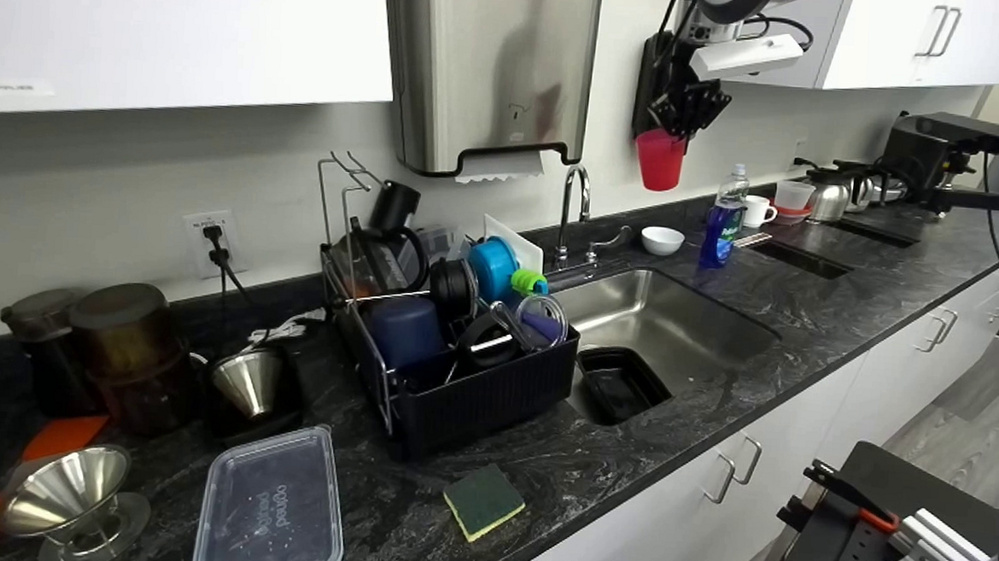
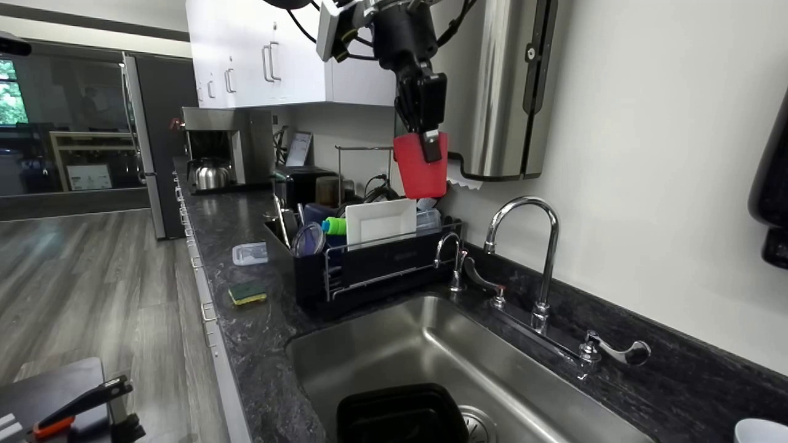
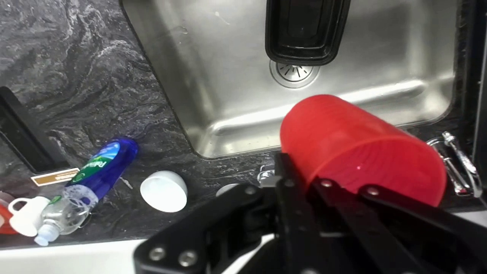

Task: Take the pink cup from the dish rack and place it in the sink

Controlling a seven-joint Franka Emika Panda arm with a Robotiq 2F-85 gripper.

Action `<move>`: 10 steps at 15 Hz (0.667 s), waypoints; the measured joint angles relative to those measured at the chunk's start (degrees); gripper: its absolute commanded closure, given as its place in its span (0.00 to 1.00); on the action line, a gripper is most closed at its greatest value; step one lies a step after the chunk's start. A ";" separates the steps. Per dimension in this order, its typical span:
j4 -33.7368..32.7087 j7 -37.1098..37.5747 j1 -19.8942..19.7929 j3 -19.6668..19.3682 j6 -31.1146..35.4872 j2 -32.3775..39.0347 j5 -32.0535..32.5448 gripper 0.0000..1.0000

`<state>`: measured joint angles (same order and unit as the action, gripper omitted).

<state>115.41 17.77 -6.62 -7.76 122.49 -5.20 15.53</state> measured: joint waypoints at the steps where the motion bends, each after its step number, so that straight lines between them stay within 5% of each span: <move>1: 0.00 0.01 -0.64 -0.66 -0.08 0.08 -0.18 0.99; 10: 0.00 0.71 -5.27 -5.52 -1.04 2.10 -0.52 0.99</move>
<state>115.41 18.48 -11.89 -13.28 121.45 -3.10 15.02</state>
